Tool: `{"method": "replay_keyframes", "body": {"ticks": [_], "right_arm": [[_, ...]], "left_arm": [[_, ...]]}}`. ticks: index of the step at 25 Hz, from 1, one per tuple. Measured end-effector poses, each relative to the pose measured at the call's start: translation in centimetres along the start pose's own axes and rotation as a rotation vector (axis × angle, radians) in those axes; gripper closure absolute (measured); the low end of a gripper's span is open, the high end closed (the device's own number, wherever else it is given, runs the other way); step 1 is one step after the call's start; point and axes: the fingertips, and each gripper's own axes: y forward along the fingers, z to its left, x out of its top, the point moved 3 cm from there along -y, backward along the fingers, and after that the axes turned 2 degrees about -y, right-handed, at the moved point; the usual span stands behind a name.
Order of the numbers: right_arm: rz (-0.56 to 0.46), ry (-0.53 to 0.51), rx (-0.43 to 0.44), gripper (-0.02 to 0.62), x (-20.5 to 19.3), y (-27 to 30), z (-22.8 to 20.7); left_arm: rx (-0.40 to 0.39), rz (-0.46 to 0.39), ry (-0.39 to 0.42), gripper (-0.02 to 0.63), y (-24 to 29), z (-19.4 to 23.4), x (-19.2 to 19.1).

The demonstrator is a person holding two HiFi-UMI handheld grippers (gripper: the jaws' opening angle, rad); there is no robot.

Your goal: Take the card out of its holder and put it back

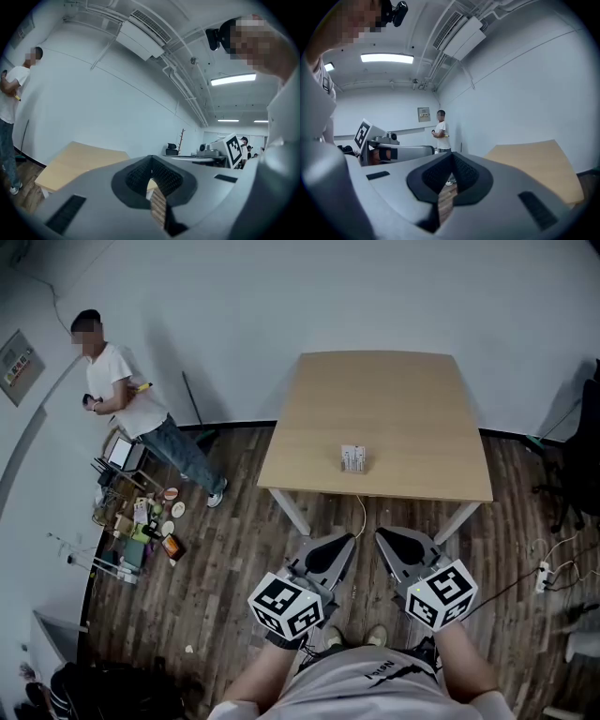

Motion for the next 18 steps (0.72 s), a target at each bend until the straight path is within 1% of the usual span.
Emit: {"method": "replay_keyframes", "body": {"ticks": [7,18], "right_arm": [[-0.022,0.040,-0.015,0.583,-0.8,-1.1,-1.2],[-0.043,0.045,0.009,0.581,-0.7,-1.3,-3.1]], "left_arm": [[0.011,0.011,0.005,0.594,0.6,-0.2,-0.8],[0.067,0.005,0.017,0.594,2.2,0.2,-1.0]]}}
